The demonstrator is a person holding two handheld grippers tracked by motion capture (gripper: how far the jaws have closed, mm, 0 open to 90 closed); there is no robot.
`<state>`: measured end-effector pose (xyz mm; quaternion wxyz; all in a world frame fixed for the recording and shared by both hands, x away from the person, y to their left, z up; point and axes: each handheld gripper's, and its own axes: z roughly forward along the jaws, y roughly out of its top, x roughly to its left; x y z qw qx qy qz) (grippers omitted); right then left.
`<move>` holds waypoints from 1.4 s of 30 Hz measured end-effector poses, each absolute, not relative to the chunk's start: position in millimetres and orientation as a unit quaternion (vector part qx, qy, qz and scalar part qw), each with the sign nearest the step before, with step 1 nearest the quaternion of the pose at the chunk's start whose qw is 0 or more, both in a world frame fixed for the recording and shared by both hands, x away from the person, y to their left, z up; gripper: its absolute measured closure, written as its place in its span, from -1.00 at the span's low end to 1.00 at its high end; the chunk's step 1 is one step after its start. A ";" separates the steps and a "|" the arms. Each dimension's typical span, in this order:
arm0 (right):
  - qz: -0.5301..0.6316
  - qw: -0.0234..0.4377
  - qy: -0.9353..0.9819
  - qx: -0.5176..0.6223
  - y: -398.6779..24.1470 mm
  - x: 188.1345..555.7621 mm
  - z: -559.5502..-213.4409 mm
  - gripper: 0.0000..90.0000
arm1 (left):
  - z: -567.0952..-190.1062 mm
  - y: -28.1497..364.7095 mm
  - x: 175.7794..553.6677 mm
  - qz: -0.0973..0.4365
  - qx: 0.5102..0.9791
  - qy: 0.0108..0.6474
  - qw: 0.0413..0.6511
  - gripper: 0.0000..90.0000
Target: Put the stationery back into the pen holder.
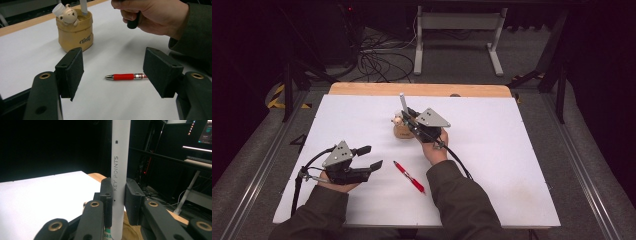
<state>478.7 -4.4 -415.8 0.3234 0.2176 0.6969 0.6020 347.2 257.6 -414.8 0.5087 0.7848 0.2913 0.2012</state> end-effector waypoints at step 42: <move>0.560 0.310 0.726 0.252 -3.2 498.7 -439.1 0.72 | -415.4 256.7 346.2 0.203 0.786 0.284 0.511 -0.25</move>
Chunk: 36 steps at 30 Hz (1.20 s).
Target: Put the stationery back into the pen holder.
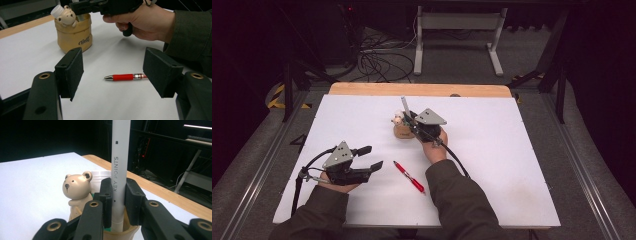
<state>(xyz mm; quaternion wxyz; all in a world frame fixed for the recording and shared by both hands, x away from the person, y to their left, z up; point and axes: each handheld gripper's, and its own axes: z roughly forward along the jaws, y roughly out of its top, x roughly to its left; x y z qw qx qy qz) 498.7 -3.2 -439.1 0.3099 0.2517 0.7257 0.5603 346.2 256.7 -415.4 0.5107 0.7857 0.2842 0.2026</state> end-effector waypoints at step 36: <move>0.560 0.306 0.724 0.262 -10.0 497.6 -432.0 0.52 | -415.1 258.3 346.5 0.207 0.784 0.286 0.511 -0.25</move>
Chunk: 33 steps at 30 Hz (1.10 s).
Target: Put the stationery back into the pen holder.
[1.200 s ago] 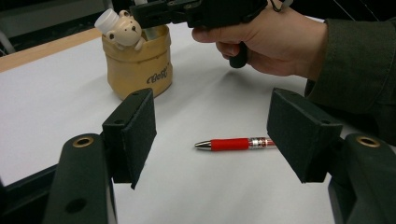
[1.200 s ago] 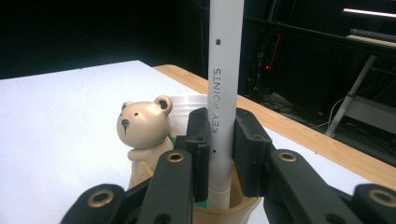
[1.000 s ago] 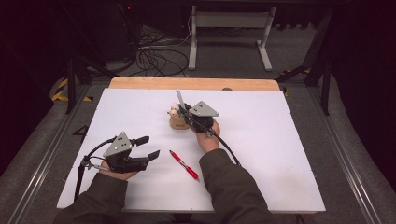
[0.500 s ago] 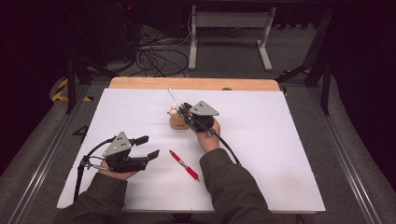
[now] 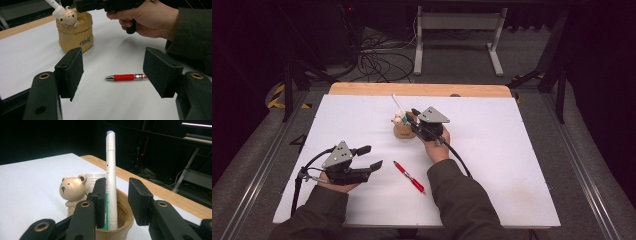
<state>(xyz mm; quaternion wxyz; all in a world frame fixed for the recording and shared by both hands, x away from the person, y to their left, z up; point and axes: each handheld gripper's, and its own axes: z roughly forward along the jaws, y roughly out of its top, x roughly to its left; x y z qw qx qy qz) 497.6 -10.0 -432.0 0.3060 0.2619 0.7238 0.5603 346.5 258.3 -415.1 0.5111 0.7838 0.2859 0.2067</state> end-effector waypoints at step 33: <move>0.549 0.223 0.765 0.253 -28.0 450.7 -420.2 0.01 | -415.0 256.3 345.4 0.211 0.783 0.286 0.511 -0.26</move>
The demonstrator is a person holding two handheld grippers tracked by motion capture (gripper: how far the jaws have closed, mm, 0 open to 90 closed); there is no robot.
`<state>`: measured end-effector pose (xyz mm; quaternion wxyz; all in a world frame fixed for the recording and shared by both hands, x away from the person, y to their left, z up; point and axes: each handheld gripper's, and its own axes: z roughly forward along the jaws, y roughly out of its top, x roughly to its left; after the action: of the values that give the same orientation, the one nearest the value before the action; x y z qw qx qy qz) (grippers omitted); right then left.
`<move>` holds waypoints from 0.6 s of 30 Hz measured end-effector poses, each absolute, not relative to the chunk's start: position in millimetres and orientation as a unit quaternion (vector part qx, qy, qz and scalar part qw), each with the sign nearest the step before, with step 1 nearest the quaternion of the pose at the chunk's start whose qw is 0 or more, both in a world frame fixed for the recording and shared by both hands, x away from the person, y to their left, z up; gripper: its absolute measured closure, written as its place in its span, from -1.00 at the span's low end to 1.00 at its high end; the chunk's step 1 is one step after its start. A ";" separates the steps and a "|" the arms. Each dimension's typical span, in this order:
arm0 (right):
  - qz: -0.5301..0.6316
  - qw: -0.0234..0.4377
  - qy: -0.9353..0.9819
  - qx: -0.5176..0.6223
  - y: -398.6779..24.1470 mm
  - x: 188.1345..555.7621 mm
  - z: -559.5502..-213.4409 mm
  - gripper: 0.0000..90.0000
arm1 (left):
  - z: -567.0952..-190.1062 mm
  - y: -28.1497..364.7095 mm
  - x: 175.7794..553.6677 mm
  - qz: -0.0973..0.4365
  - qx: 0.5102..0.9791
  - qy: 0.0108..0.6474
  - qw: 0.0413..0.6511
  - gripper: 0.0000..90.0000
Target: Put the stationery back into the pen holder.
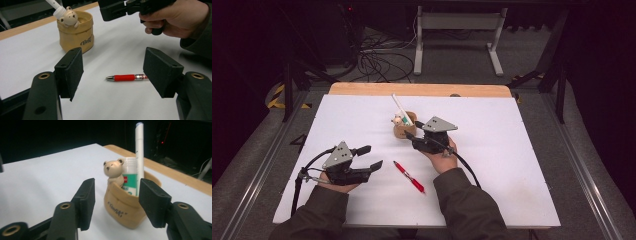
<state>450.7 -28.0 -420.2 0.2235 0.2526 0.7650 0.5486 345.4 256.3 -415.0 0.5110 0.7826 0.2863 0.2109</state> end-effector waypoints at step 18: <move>0.512 0.149 0.811 0.241 -21.3 425.8 -416.9 -0.41 | -413.6 259.4 346.6 0.213 0.769 0.308 0.519 -0.57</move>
<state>425.8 -21.3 -416.9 0.1492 0.2406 0.8113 0.5115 346.6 259.4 -413.6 0.5186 0.7686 0.3079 0.2134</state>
